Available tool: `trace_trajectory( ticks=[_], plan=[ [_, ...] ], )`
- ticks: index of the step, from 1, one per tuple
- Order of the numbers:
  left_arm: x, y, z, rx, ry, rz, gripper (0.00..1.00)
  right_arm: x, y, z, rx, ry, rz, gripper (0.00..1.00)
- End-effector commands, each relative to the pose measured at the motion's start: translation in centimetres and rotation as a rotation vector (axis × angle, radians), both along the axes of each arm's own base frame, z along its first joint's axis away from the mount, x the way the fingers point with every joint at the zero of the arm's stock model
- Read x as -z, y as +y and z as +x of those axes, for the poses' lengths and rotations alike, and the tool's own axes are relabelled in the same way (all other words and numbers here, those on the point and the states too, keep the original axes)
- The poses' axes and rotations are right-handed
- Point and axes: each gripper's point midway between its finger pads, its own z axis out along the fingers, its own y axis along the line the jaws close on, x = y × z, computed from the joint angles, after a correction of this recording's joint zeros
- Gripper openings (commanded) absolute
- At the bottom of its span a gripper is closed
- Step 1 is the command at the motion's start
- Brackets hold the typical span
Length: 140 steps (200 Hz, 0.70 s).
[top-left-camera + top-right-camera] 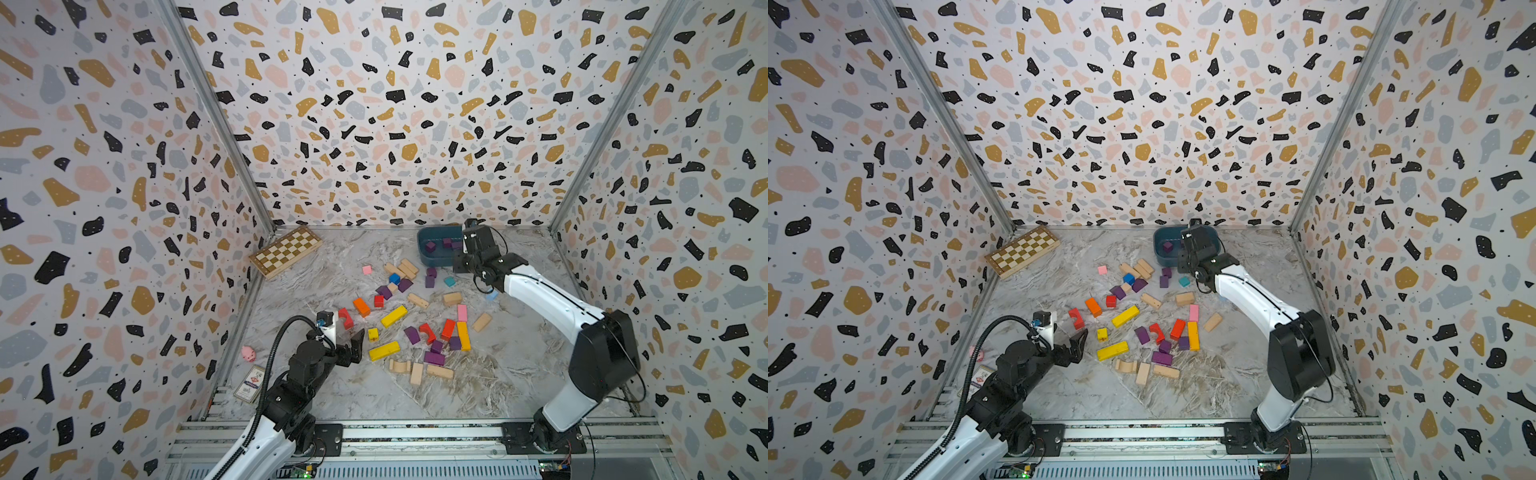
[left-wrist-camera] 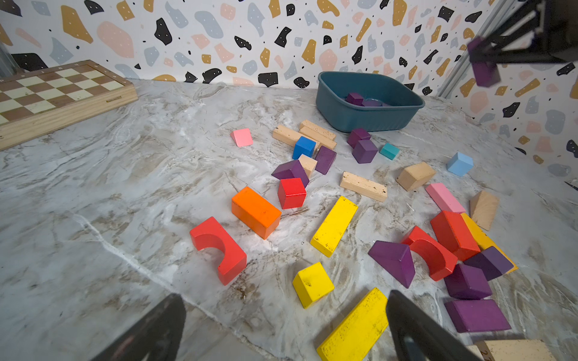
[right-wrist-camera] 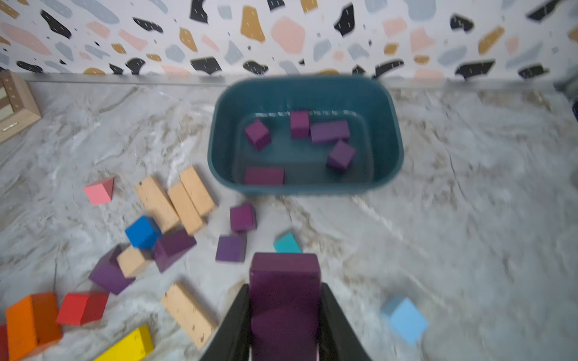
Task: Pick purple bricks into the storage bin
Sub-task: Place the building block in the storage box.
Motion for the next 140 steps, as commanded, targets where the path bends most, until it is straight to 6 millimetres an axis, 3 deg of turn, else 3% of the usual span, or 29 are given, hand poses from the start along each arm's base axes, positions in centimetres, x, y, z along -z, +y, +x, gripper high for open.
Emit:
trace_trajectory(
  ticks=[1,32,64,90,140],
  plan=[
    [-0.5,-0.1,0.3,-0.001,-0.029,-0.007,0.99,-1.6,1.0,3.6,-0.155,-0.05,-0.092,0.0],
    [-0.4,-0.2,0.4,0.002,-0.022,-0.003,0.99,-0.7,1.5,8.7,-0.21,-0.039,-0.116,0.0],
    [-0.4,-0.1,0.3,0.0,-0.024,-0.004,0.99,1.0,0.8,11.8,-0.224,-0.016,-0.093,0.0],
    [-0.5,-0.2,0.3,0.001,-0.027,-0.005,0.99,3.1,0.2,12.7,-0.235,0.024,-0.076,0.0],
    [-0.4,-0.2,0.3,0.003,-0.023,-0.001,0.99,8.2,0.6,12.4,-0.26,0.13,-0.045,0.0]
  ],
)
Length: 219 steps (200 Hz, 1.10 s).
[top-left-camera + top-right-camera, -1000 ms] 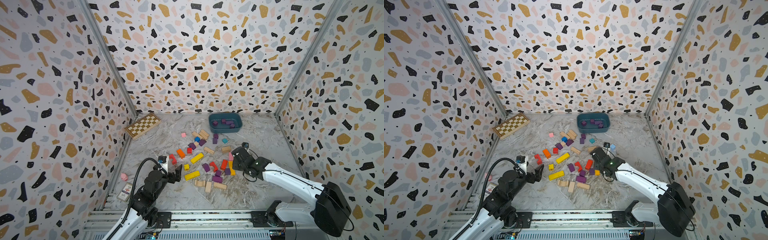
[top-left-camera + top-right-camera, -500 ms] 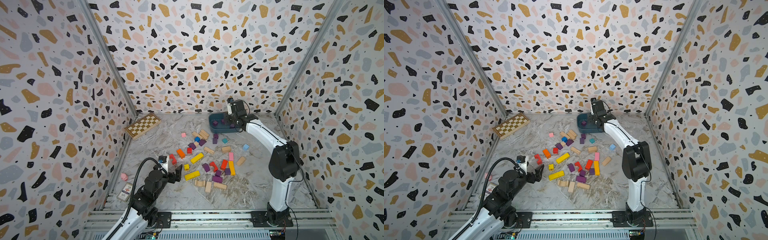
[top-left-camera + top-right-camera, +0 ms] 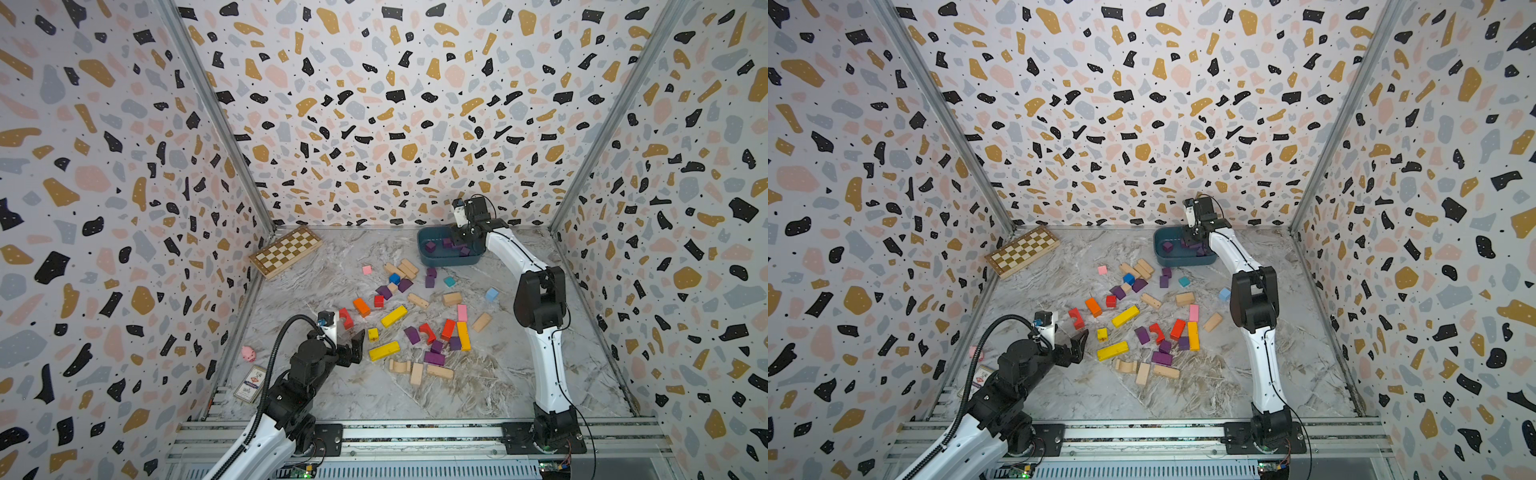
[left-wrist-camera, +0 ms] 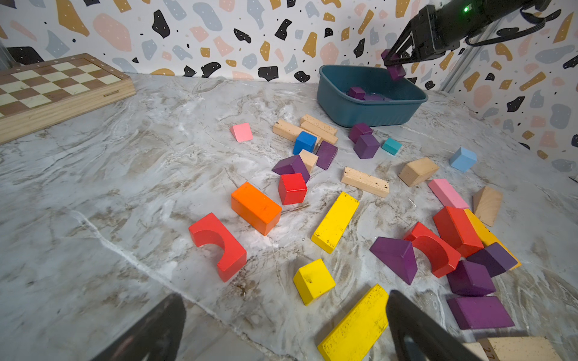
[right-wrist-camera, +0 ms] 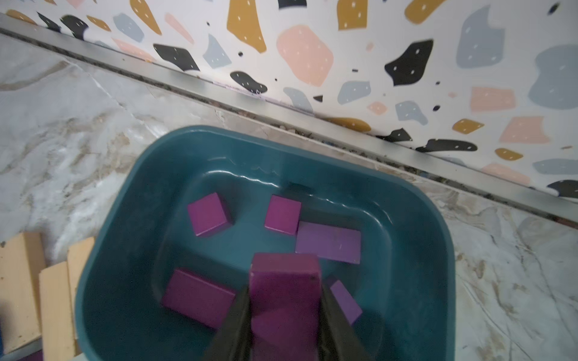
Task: Pick purple bricks into the storage bin
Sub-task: Place the building block in the storage box.
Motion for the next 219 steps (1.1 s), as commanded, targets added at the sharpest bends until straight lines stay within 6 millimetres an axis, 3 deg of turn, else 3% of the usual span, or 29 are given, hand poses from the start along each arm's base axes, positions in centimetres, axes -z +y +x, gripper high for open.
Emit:
trace_trajectory(
  ticks=[1,30,92,178,219],
  plan=[
    [-0.8,-0.1,0.3,0.001,-0.039,-0.01,0.99,-0.5,1.3,-0.5,-0.043,0.017,0.029,0.0],
    [-0.9,-0.1,0.3,0.001,-0.04,-0.012,0.99,1.2,1.4,-0.7,-0.04,0.053,0.036,0.0],
    [-0.9,-0.1,0.3,0.001,-0.039,-0.011,0.99,2.2,1.5,-0.8,-0.03,0.071,0.042,0.03],
    [-0.8,-0.1,0.3,0.0,-0.039,-0.011,0.99,-0.2,1.3,-0.8,-0.018,0.032,0.046,0.31],
    [-0.8,-0.1,0.3,0.0,-0.038,-0.01,0.99,-2.3,1.4,-0.8,-0.015,-0.002,0.053,0.54]
  ],
)
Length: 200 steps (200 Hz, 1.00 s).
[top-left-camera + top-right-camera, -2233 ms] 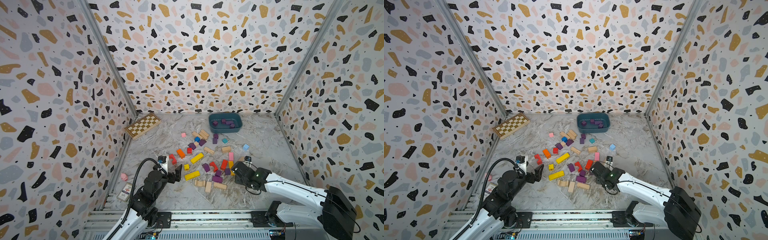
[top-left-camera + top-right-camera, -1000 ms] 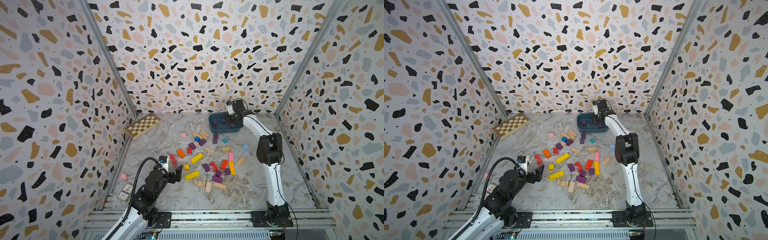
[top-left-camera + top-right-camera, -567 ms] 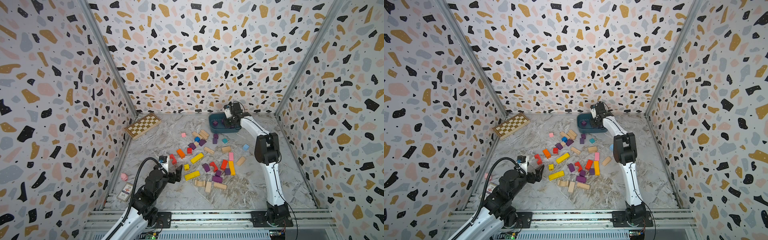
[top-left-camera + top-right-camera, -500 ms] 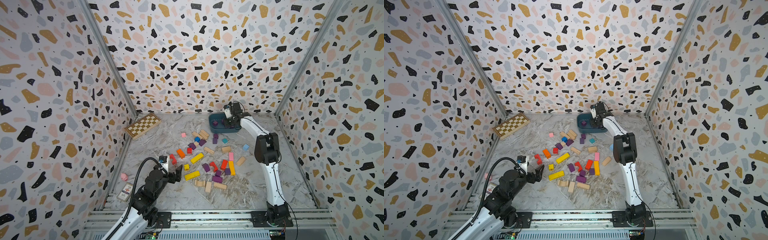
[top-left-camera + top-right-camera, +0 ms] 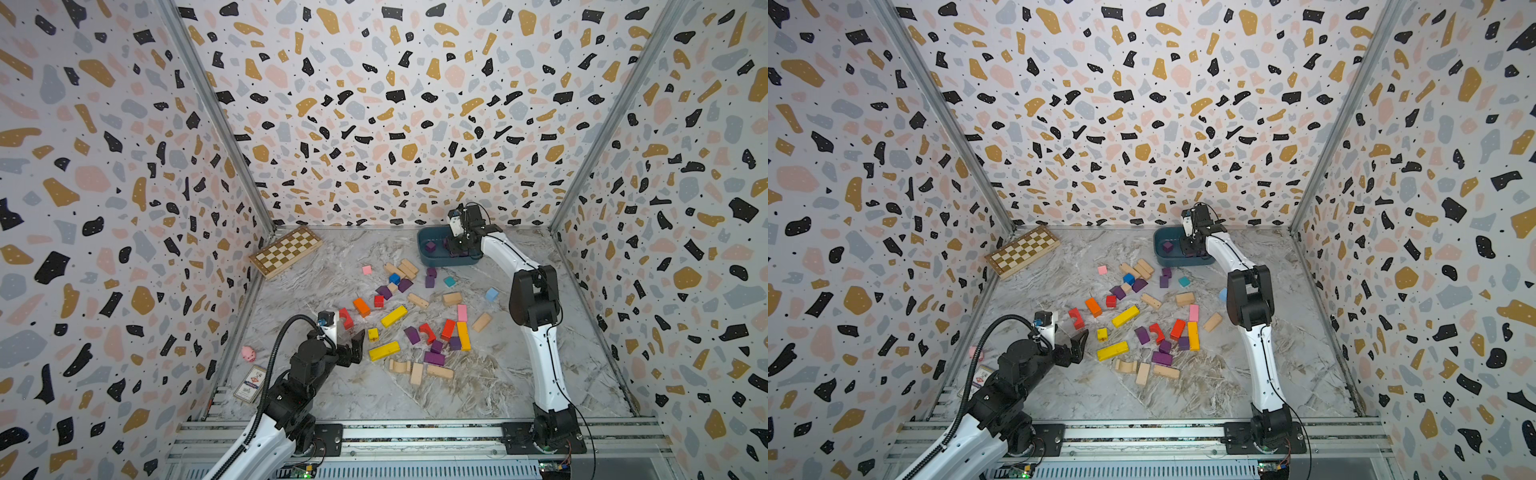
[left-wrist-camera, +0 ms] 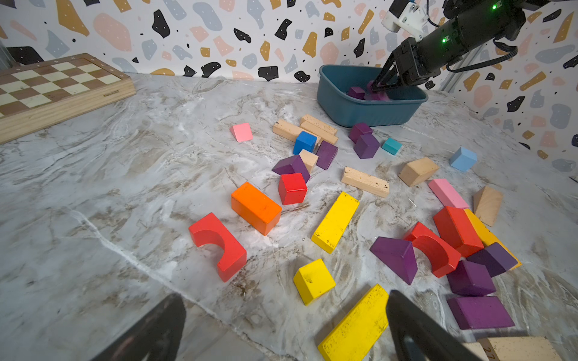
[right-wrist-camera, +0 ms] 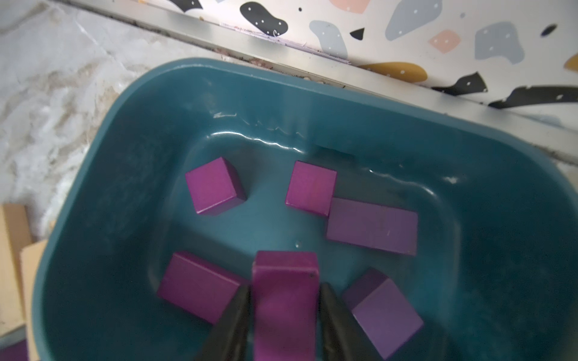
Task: Pick purple bricks into the storage bin
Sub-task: Place the building block in the storage box, then adjust the building block at the center of the board.
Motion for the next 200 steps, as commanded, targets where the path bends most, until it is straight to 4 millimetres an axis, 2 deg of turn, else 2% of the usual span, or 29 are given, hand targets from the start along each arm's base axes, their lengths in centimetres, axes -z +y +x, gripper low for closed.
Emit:
trace_trajectory(
  ticks=[1,37,48,57,73,88,104,120,134,137,138,141,142,143,144,145,148,149,177,200],
  plan=[
    [-0.8,-0.1,0.3,-0.001,-0.039,-0.011,0.99,-5.9,0.2,0.0,0.004,-0.091,0.024,0.54],
    [-0.8,-0.1,0.3,0.0,-0.037,-0.009,0.99,-8.6,0.2,-0.3,0.004,-0.138,0.031,0.63],
    [-0.8,-0.1,0.4,-0.001,-0.036,-0.008,0.99,-10.1,0.3,-0.5,0.001,-0.164,0.035,0.7],
    [-0.7,-0.1,0.4,-0.001,-0.034,-0.007,0.99,-11.4,0.3,-0.9,-0.002,-0.195,0.037,0.79],
    [-0.7,-0.2,0.4,-0.001,-0.029,-0.006,0.99,-13.8,0.6,-2.3,-0.018,-0.273,0.04,1.0],
    [-0.7,-0.2,0.4,0.0,-0.023,-0.006,0.99,-16.0,0.5,-4.3,-0.025,-0.356,0.034,1.0],
    [-0.5,0.0,0.5,-0.014,-0.004,-0.001,0.99,-17.0,0.3,-6.9,-0.039,-0.405,0.027,1.0],
    [-0.7,0.0,0.7,-0.017,0.003,0.005,0.99,-16.7,-0.1,-10.3,-0.055,-0.445,0.032,1.0],
    [-1.0,-0.2,1.0,-0.016,0.005,0.014,0.99,-15.6,-0.3,-13.8,-0.076,-0.476,0.062,1.0],
    [-1.1,-0.3,1.1,-0.013,0.004,0.015,0.99,-16.4,-0.1,-14.4,-0.08,-0.505,0.08,1.0],
    [-1.1,-0.3,1.1,-0.012,0.006,0.017,0.99,-15.3,-0.3,-14.9,-0.082,-0.487,0.076,1.0],
    [-1.2,-0.4,1.2,-0.012,0.005,0.02,0.99,-16.2,-0.1,-15.5,-0.089,-0.516,0.096,1.0],
    [-1.2,-0.4,1.3,-0.012,0.006,0.021,0.99,-15.0,-0.3,-16.0,-0.089,-0.496,0.091,1.0],
    [-1.2,-0.4,1.3,-0.012,0.006,0.022,0.99,-15.8,-0.1,-16.1,-0.092,-0.516,0.102,1.0],
    [-1.3,-0.5,1.4,-0.01,0.006,0.023,0.99,-15.0,-0.2,-16.4,-0.093,-0.504,0.1,1.0],
    [-1.3,-0.5,1.4,-0.01,0.007,0.024,0.99,-15.7,0.0,-16.6,-0.096,-0.522,0.111,1.0],
    [-1.5,-0.5,1.6,-0.011,0.005,0.029,0.99,-14.7,-0.2,-17.6,-0.1,-0.516,0.113,1.0],
    [-1.5,-0.5,1.6,-0.01,0.006,0.03,0.99,-15.3,0.0,-17.7,-0.104,-0.532,0.123,1.0],
    [-2.7,-1.0,3.1,-0.022,0.049,0.071,0.99,-11.3,1.2,-25.3,-0.176,-0.552,0.166,1.0],
    [-4.0,-1.8,4.7,-0.032,0.102,0.088,0.99,-8.2,2.3,-30.2,-0.233,-0.507,0.18,1.0]
  ],
)
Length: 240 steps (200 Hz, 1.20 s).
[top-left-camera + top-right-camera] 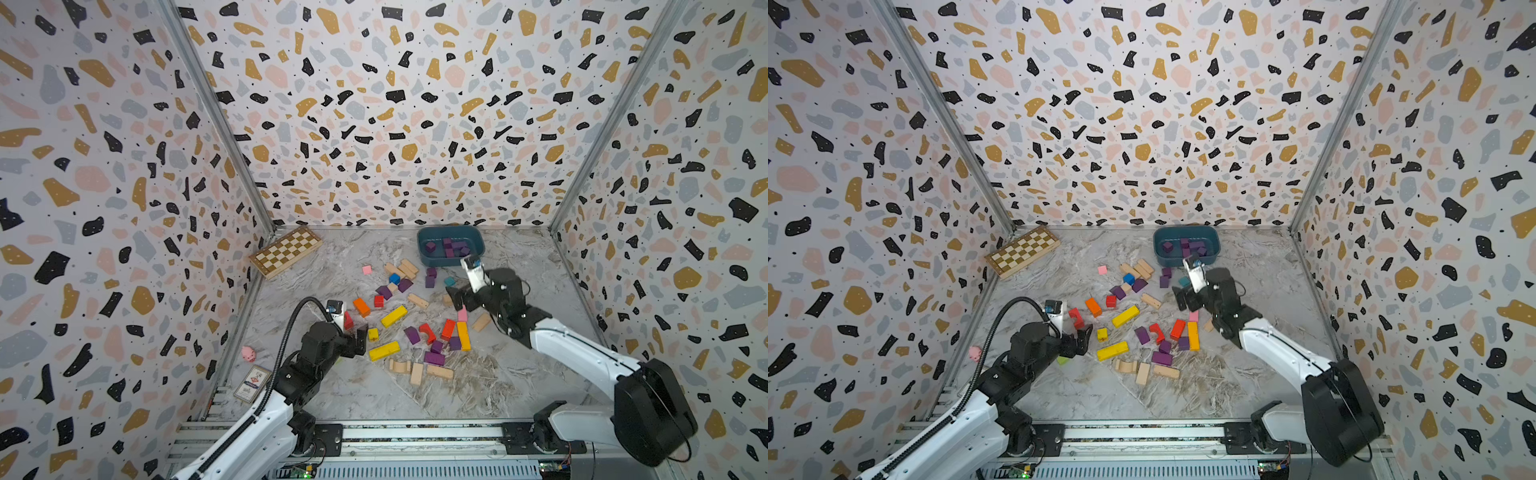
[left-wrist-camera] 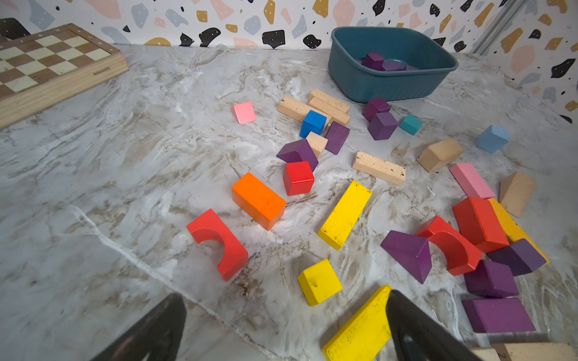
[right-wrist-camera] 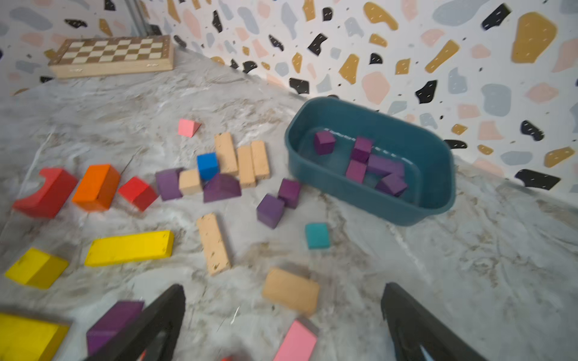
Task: Pick purple bricks into the storage bin
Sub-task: Adjust the building block at the center of the board.
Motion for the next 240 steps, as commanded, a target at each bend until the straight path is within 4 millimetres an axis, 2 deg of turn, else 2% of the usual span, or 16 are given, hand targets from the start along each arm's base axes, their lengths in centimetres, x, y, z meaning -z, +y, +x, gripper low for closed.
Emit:
trace_trajectory(
  ticks=[1,25,27,37,63,82,107,149,173,197,240],
  plan=[
    [-2.9,-0.6,1.9,-0.015,-0.013,0.011,0.99,-1.8,1.5,-2.7,-0.032,-0.088,0.091,1.0],
    [-3.6,-2.0,3.8,-0.01,0.062,0.028,0.99,-0.2,2.3,-6.7,-0.093,-0.068,0.133,1.0],
    [-4.2,-2.2,4.2,-0.01,0.057,0.022,0.99,-0.1,2.3,-6.9,-0.097,-0.069,0.136,1.0],
    [-3.9,-2.6,4.8,-0.017,0.124,0.042,0.99,0.2,2.2,-8.1,-0.121,-0.079,0.144,1.0],
    [-3.0,-4.4,7.1,-0.006,0.233,0.06,0.99,1.2,1.2,-9.5,-0.143,-0.101,0.122,1.0],
    [-2.3,-5.7,8.6,0.008,0.301,0.064,0.99,0.9,0.9,-10.1,-0.149,-0.117,0.165,1.0],
    [-1.0,-7.0,10.3,0.02,0.384,0.102,0.99,1.9,0.0,-10.2,-0.112,-0.118,0.164,1.0],
    [1.4,-8.8,12.6,0.055,0.459,0.125,0.99,1.7,-0.5,-10.4,-0.102,-0.144,0.182,1.0],
    [3.3,-9.2,13.3,0.061,0.506,0.122,0.94,1.7,-0.6,-10.3,-0.097,-0.146,0.183,1.0],
    [4.8,-9.3,14.0,0.06,0.542,0.083,0.8,1.8,-0.6,-10.3,-0.096,-0.144,0.181,1.0],
    [6.3,-9.4,14.8,0.057,0.569,0.075,0.77,2.2,-0.3,-10.2,-0.103,-0.135,0.168,1.0]
  ],
)
